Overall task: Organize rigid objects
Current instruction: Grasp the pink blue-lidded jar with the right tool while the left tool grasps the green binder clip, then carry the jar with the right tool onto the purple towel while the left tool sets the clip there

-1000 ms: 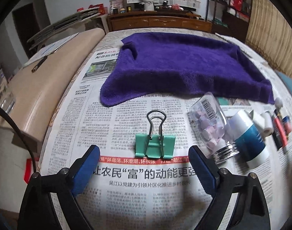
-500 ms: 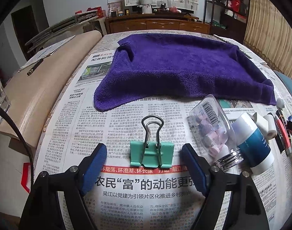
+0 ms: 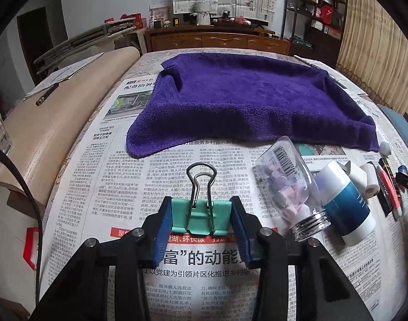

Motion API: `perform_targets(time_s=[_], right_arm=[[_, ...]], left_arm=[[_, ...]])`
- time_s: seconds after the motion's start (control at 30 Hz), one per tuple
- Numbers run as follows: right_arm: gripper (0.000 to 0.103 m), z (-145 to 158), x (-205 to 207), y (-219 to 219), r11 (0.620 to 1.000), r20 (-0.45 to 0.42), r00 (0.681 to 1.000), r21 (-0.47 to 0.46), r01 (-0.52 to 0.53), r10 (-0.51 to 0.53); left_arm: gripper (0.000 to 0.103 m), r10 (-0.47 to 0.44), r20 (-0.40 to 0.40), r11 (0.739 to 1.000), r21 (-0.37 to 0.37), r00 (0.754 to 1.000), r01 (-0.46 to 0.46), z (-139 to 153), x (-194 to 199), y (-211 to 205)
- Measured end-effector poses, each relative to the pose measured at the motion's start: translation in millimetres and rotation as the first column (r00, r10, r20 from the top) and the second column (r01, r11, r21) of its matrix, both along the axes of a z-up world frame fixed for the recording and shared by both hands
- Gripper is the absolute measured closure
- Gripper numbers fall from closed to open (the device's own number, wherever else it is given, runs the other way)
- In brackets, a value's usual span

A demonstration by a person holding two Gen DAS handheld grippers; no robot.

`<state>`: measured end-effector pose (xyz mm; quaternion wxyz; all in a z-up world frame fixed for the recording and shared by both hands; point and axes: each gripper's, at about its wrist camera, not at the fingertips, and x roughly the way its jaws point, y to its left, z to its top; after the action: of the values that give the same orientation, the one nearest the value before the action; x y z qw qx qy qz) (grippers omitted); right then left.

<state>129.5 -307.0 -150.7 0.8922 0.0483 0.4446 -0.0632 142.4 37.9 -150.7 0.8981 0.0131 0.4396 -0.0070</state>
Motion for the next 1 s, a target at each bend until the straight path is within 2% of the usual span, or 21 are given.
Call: perform_targets(time_s=[0.23,0.43,0.57,0.8,1.0], right_arm=[[0.06,3,-4,-9,0.997,0.002,1.0,0.073,-0.006,0.006],[0.06,12,-2,-12,0.995,0.015,1.0,0.102,-0.008,0.007],[0.06,29,5,-11,0.993,0.041,0.999,0.117,-0.015,0.01],[0.06,66,34,12,0.99,0.098,0.993,0.118,-0.075,0.064],[0.06,82,78,41,0.983,0.122,0.985,0.124,-0.136,0.121]], left_arm=[[0.063,0.013,0.0,1.0,-0.006,1.0,-0.013,6,-1,3],[0.063,0.01,0.027,1.0,0.001,1.0,-0.01,27,-3,4],[0.063,0.006,0.04,1.0,-0.008,0.999,-0.006,43,2,8],[0.063,0.0,0.08,0.999,-0.046,0.997,0.004,75,23,10],[0.063,-0.015,0.107,0.999,-0.048,0.994,0.02,93,50,6]])
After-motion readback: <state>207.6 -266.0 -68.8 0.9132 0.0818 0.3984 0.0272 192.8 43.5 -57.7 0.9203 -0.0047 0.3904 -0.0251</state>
